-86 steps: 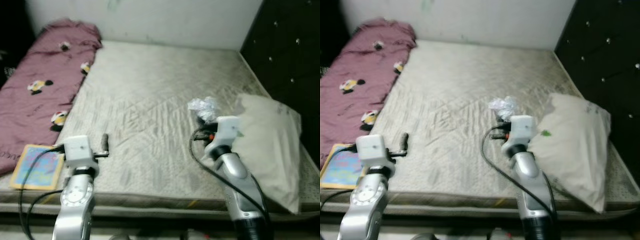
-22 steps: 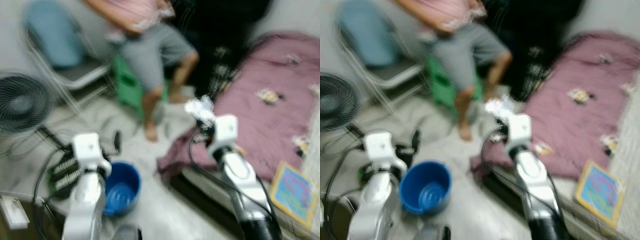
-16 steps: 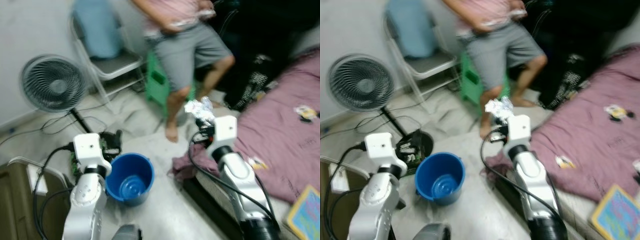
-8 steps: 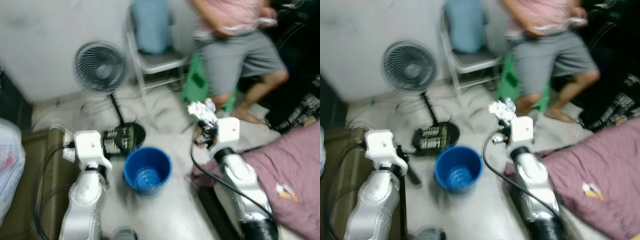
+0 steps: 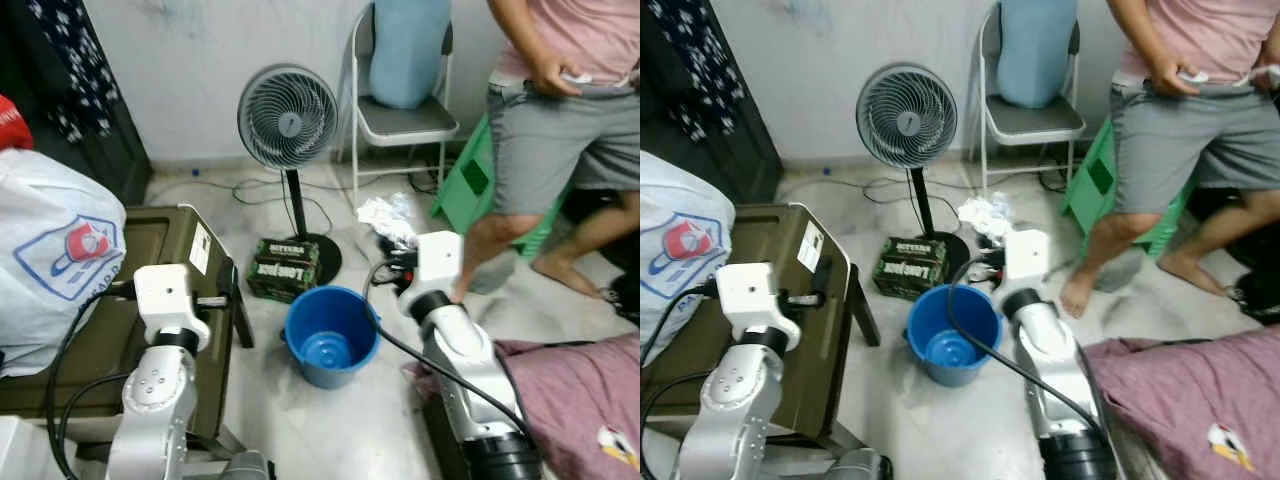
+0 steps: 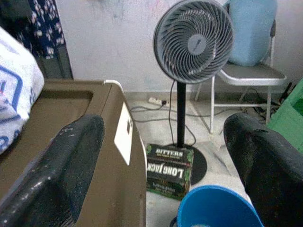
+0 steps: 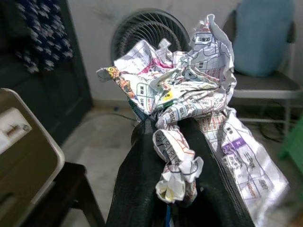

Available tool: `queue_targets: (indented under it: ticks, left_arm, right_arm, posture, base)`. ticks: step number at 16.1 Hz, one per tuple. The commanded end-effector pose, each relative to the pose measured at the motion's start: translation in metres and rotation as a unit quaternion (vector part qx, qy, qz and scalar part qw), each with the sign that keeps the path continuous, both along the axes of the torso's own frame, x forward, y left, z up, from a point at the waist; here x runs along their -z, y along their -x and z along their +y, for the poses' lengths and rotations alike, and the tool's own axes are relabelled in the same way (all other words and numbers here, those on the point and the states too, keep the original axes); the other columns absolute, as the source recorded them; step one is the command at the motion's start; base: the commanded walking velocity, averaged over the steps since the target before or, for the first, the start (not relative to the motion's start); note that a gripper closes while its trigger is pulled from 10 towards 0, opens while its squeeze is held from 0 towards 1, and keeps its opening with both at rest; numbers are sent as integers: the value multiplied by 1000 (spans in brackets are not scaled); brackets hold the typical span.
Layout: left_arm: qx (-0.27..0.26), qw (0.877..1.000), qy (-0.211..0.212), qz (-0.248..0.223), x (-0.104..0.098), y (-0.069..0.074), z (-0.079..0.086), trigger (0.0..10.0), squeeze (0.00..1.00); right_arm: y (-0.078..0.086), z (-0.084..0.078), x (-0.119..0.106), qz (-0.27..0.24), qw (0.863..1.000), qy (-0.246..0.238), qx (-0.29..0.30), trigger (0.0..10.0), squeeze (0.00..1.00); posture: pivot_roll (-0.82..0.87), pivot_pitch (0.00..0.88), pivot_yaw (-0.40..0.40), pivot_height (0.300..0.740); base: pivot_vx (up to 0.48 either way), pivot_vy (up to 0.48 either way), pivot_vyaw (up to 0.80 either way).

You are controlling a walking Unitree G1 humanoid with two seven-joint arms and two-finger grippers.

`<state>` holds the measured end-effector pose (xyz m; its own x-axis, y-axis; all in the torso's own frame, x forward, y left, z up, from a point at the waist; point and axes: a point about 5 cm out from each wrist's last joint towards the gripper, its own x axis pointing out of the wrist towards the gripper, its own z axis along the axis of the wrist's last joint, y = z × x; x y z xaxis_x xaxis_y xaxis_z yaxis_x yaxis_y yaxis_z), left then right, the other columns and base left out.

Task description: Clean up the room

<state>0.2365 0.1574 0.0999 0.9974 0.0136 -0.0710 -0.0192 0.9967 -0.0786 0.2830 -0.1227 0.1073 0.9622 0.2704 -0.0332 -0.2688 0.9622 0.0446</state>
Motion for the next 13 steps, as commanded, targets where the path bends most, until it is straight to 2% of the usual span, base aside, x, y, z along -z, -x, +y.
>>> queue_targets:
  ticks: [1, 3, 13]
  left_arm:
    - [18, 1000, 9, -13, -5, 0, -7, 10000, 0]
    - [21, 1000, 11, -14, -5, 0, -8, 10000, 0]
    - [27, 999, 13, -17, -6, 0, -8, 10000, 0]
  right_arm:
    - [0, -10, 0, 2, 1000, 2, 18, 10000, 0]
    - [0, -10, 0, 2, 1000, 3, 18, 10000, 0]
    - [2, -7, 1, 4, 1000, 5, 10, 10000, 0]
  posture:
    - [-23, 12, -1, 740]
    - [-23, 14, -1, 740]
    - [-22, 15, 1, 740]
  base:
    - [0, 0, 0]
    - [124, 0, 0]
    - [282, 0, 0]
